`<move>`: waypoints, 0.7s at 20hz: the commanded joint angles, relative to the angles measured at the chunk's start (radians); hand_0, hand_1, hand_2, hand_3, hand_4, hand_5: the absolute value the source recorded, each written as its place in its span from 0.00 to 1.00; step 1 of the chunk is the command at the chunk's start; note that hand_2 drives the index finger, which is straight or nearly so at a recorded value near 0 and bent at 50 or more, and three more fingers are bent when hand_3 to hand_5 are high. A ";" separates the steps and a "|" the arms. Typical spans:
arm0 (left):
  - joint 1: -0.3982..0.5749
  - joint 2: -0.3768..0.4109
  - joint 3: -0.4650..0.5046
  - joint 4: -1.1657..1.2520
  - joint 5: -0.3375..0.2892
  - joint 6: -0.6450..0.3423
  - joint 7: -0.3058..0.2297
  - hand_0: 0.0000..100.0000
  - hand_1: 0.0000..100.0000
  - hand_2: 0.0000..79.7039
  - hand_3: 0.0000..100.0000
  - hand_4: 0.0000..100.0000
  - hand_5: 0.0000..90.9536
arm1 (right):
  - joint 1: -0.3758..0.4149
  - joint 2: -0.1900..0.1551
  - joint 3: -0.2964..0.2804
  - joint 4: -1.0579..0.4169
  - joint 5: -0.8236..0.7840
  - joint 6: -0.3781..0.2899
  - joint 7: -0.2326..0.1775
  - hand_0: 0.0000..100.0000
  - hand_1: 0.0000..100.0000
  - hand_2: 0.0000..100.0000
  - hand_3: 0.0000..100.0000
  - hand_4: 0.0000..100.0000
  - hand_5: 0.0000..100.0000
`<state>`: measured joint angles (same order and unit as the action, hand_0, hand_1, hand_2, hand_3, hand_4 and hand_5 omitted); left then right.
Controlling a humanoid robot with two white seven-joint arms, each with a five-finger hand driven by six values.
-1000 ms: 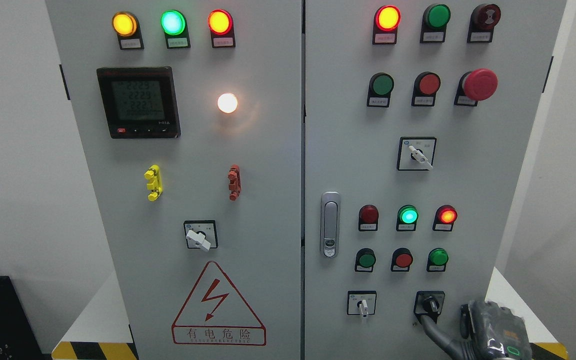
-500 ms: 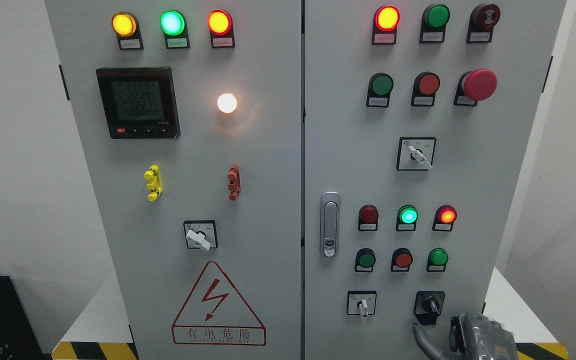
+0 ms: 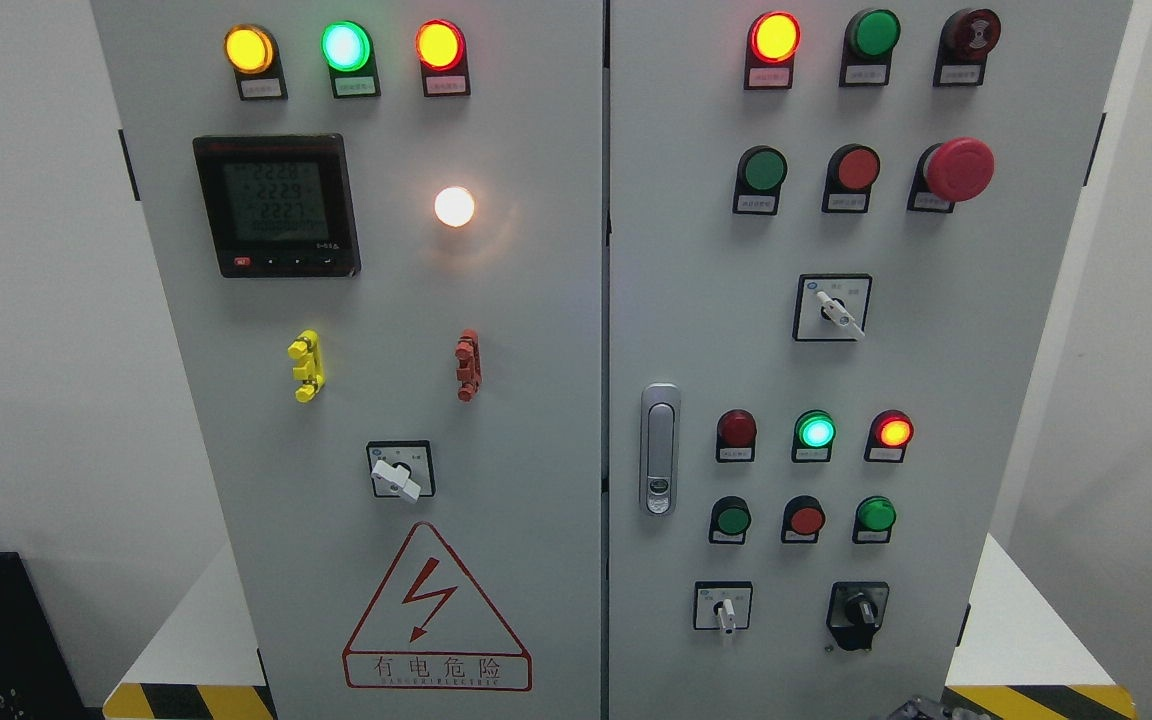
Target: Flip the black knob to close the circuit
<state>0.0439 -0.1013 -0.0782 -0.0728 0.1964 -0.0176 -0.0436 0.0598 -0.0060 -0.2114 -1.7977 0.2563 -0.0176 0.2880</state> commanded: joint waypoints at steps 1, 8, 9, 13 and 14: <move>0.001 0.000 0.000 0.001 -0.002 -0.001 0.001 0.12 0.56 0.00 0.00 0.00 0.00 | 0.146 0.026 -0.151 -0.127 -0.483 -0.015 0.072 0.00 0.01 0.00 0.00 0.00 0.00; 0.001 0.000 0.000 -0.001 0.001 -0.001 0.001 0.12 0.56 0.00 0.00 0.00 0.00 | 0.250 0.029 -0.154 -0.152 -0.615 -0.036 0.148 0.00 0.00 0.00 0.00 0.00 0.00; -0.001 0.000 0.000 0.001 0.001 -0.001 0.001 0.12 0.56 0.00 0.00 0.00 0.00 | 0.261 0.029 -0.151 -0.150 -0.615 -0.054 0.157 0.00 0.00 0.00 0.00 0.00 0.00; -0.001 0.000 0.000 -0.001 -0.002 -0.001 0.001 0.12 0.56 0.00 0.00 0.00 0.00 | 0.294 0.031 -0.137 -0.150 -0.617 -0.071 0.161 0.00 0.00 0.00 0.00 0.00 0.00; 0.001 0.000 0.000 0.001 -0.002 -0.001 0.001 0.12 0.56 0.00 0.00 0.00 0.00 | 0.299 0.031 -0.134 -0.150 -0.617 -0.079 0.161 0.00 0.00 0.00 0.00 0.00 0.00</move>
<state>0.0437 -0.1013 -0.0782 -0.0729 0.1962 -0.0176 -0.0436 0.3009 -0.0018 -0.3193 -1.9024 -0.3024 -0.0823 0.4445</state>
